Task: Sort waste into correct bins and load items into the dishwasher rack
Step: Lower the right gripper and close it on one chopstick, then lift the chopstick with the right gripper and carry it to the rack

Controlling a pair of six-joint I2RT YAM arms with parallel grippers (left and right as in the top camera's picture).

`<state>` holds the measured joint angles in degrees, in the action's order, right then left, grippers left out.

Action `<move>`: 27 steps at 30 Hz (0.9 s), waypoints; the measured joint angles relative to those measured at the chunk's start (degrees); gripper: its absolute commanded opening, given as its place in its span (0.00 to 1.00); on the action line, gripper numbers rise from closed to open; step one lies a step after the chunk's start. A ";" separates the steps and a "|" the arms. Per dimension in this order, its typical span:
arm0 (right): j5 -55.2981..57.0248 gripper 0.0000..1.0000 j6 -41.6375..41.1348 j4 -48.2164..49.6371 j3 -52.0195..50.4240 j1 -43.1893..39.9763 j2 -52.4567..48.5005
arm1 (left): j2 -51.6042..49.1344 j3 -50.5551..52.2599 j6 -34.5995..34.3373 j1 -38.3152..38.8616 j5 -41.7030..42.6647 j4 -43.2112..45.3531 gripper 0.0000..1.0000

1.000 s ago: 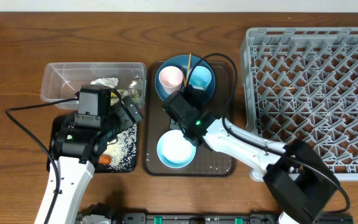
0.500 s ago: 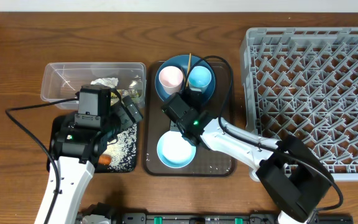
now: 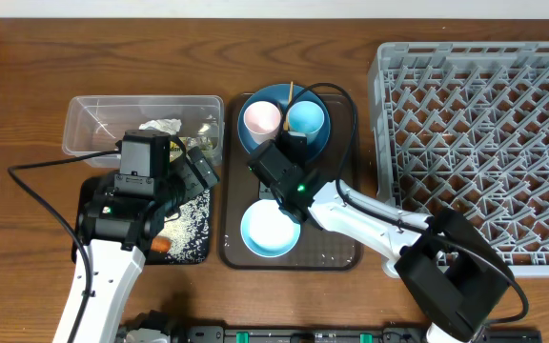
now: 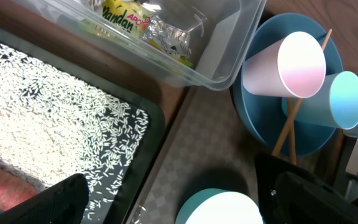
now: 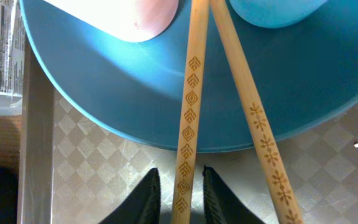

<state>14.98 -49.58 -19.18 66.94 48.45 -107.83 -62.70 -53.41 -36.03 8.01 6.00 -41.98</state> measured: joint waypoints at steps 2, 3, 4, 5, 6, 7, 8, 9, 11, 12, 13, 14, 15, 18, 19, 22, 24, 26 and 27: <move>-0.02 0.17 0.15 0.00 0.00 0.00 0.00 | 0.00 0.00 0.00 0.00 0.00 0.00 0.98; -0.02 0.17 0.15 0.00 0.00 0.00 0.00 | 0.00 0.00 0.00 0.00 0.00 0.00 0.98; -0.02 0.16 0.17 0.00 0.00 0.00 0.00 | 0.00 0.00 0.00 0.00 0.00 0.00 0.98; 0.00 0.16 0.17 0.00 0.00 0.00 0.00 | 0.00 0.00 0.00 0.00 0.00 0.00 0.98; -0.02 0.15 0.20 0.00 0.00 0.00 0.00 | 0.00 0.00 0.00 0.00 0.00 0.00 0.98; -0.02 0.15 0.17 0.00 0.00 0.00 0.00 | 0.00 0.00 0.00 0.00 0.00 0.00 0.98; 0.00 0.13 0.20 0.00 0.00 0.00 0.00 | 0.00 0.00 0.00 0.00 0.00 0.00 0.98; -0.02 0.12 0.20 0.00 0.00 0.00 0.00 | 0.00 0.00 0.00 0.00 0.00 0.00 0.98; -0.02 0.10 0.24 0.00 0.00 0.00 0.00 | 0.00 0.00 0.00 0.00 0.00 0.00 0.98; -0.02 0.09 0.20 0.00 0.00 0.00 0.00 | 0.00 0.00 0.00 0.00 0.00 0.00 0.98; -0.02 0.09 0.24 -0.04 0.00 0.00 0.00 | 0.00 0.00 0.00 0.00 0.00 0.00 0.98; -0.02 0.08 0.24 -0.17 0.00 0.00 0.02 | 0.00 0.00 0.00 0.00 0.00 0.00 0.98; -0.02 0.07 0.24 -0.55 0.00 0.00 0.11 | 0.00 0.00 0.00 0.00 0.00 0.00 0.98; 0.00 0.06 0.50 -2.05 0.00 0.00 1.09 | 0.00 0.00 0.00 0.00 0.00 0.00 0.98; 0.00 0.06 0.72 -2.54 0.00 0.00 1.77 | 0.00 0.00 0.00 0.00 0.00 0.00 0.98; -0.04 0.06 1.22 -3.52 0.00 0.00 4.28 | 0.00 0.00 0.00 0.00 0.00 0.00 0.98; -0.02 0.03 1.38 -4.04 0.00 0.00 6.21 | 0.00 0.00 0.00 0.00 0.00 0.00 0.98; 0.00 0.02 1.66 -5.18 0.00 0.00 8.33 | 0.00 0.00 0.00 0.00 0.00 0.00 0.98; 0.00 0.02 1.70 -5.73 0.00 0.00 9.09 | 0.02 0.00 0.00 0.00 0.00 0.00 0.98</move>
<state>14.98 -47.88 -24.91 66.94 48.45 -98.74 -62.67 -53.41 -36.03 8.01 6.00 -41.98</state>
